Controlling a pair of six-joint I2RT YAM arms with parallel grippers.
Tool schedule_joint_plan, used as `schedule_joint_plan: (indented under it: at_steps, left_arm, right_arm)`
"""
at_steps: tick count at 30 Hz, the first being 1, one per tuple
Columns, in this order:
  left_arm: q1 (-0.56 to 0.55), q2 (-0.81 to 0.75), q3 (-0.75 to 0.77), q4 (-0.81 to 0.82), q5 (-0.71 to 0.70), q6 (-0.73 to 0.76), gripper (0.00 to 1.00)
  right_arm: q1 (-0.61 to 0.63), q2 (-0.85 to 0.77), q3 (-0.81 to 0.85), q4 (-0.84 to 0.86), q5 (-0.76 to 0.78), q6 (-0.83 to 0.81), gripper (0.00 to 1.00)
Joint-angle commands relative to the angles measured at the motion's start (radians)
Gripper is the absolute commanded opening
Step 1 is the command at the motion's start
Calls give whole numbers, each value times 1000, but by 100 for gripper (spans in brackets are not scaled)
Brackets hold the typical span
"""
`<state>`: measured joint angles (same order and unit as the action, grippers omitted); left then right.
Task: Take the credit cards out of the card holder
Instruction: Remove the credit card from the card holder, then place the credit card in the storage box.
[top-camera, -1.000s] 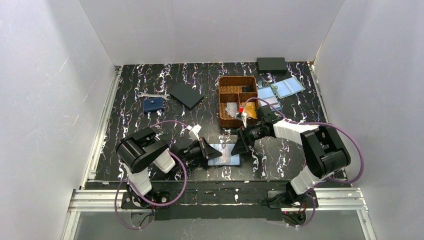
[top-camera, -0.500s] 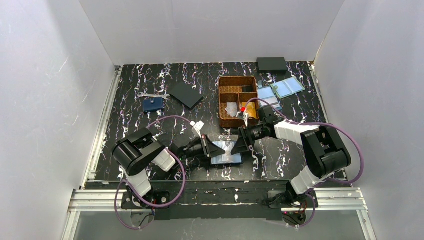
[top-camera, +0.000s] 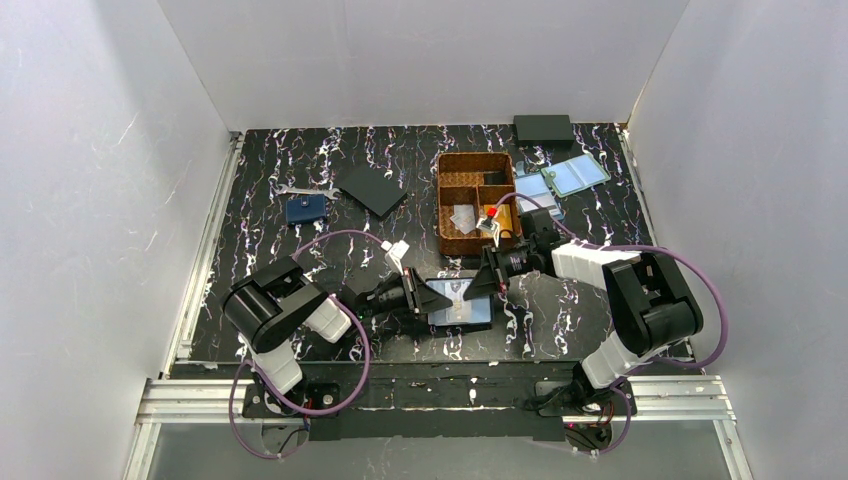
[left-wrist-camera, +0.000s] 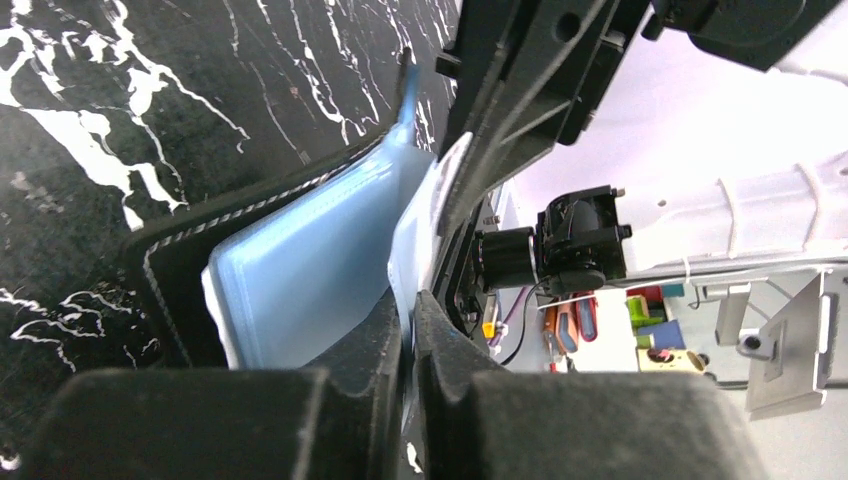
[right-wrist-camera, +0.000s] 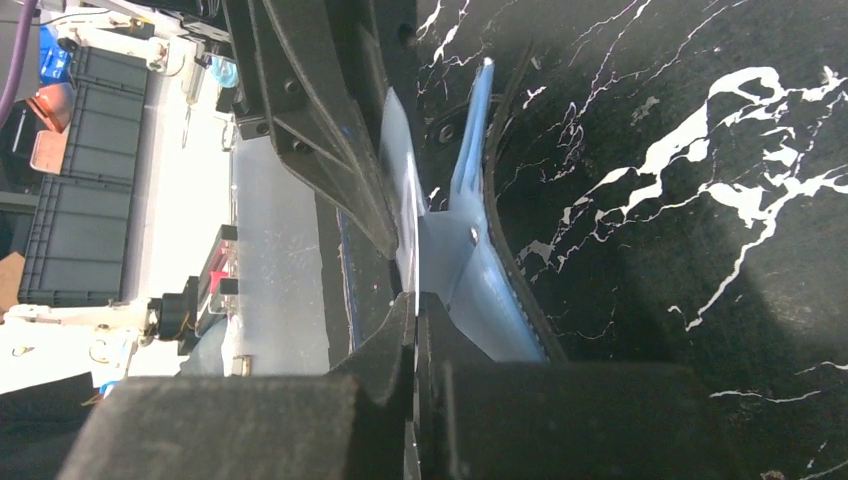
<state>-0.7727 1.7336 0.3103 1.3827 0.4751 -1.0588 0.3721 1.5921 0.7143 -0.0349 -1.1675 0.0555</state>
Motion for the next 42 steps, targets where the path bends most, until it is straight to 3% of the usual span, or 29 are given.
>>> schedule_joint_plan:
  at_steps: [1,4,13,17,23,25,27,32,36,42]
  left_arm:
    - [6,-25,-9,38,-40,1,19]
    - [25,-32,-40,36,-74,-4,24]
    - [77,-64,-85,-93,-125,4,24]
    - [90,-231,-136,-220,-207,64,27]
    - [94,-753,-101,-836,-351,288,40]
    - [96,-921,-107,-977,-428,325,62]
    - [105,-1085,-139,-1069,-500,295,96]
    - [116,-1283,-225,-1118,-417,218,98]
    - [116,-1306,-237,-1128,-349,185,98]
    - [117,-1278,-219,-1136,-304,172,98]
  right_arm:
    - [-27,-18,12,-37,3,-48,1]
    - [-43,-24,69,-201,80,-217,1]
    - [-85,-98,179,-526,248,-596,1]
    - [-136,-198,182,-580,237,-680,1]
    - [-158,-265,271,-662,279,-718,1]
    - [-158,-242,345,-715,293,-729,1]
    - [-158,-203,430,-764,298,-724,1]
    - [-157,-68,630,-768,290,-585,1]
    - [-152,37,763,-695,294,-409,1]
    - [-130,161,905,-689,329,-331,1]
